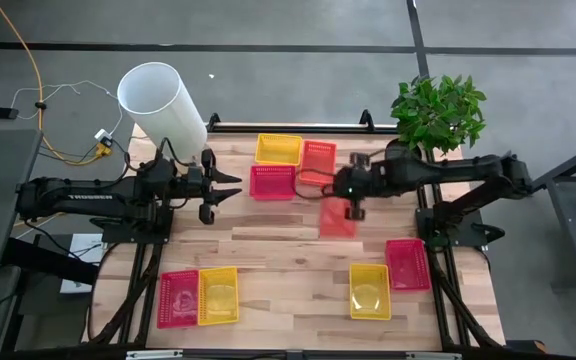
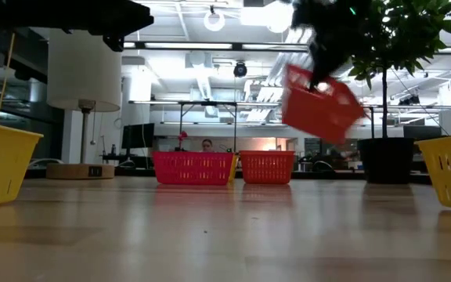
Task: Stack baskets by color
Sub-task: Stack the bottom orange bin on the top orange bin
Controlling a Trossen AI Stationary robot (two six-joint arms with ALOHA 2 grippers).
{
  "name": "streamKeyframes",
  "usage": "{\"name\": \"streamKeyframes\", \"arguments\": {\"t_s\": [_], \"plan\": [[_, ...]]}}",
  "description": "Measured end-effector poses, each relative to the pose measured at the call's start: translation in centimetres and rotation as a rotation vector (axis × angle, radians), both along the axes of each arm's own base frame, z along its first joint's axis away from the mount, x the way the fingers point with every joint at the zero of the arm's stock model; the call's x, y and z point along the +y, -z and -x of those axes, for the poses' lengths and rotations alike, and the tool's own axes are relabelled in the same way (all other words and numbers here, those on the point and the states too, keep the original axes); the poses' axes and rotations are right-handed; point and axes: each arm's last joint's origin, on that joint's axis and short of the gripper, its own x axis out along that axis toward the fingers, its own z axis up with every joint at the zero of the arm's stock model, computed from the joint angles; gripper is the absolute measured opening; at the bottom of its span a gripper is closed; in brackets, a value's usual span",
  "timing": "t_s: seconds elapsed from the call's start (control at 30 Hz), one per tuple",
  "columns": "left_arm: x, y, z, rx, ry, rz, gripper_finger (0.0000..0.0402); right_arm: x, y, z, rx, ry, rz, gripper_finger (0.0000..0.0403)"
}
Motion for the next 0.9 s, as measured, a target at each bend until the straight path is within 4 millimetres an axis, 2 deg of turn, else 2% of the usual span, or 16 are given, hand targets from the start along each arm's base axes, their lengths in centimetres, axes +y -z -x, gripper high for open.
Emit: {"name": "streamKeyframes", "arguments": {"t_s": [0.13,0.2,0.3,0.43,0.57,0.73,0.9], "plan": [[0.0,0.0,0.0,0.000,-0.001,0.000,0.0106,-0.8,-4.2,-2.4,-0.083,-0.077,0.179,0.0000],[0.0,0.0,0.0,0.000,-0.001,0.000,0.0106,-1.8,-6.1,-3.8,-0.118,-0.079,0.232,0.0000],[0.0,0.0,0.0,-0.001,-0.001,0.003,0.0106,-4.1,-7.5,-5.9,-0.114,-0.076,0.259,0.0000],[0.0,0.0,0.0,-0.003,0.000,0.018,0.0106,-7.7,-6.8,-8.2,0.005,-0.048,0.249,0.0000],[0.0,0.0,0.0,-0.003,0.000,0.018,0.0106,-11.2,-4.9,-9.4,0.133,0.000,0.193,0.0000],[0.0,0.1,0.0,0.003,0.000,0.020,0.0106,-14.5,-1.9,-9.8,0.239,0.025,0.104,0.0000],[0.0,0.3,0.0,0.029,0.000,0.027,0.0106,-16.5,-0.7,-9.3,0.244,0.048,0.026,0.0000]]}}
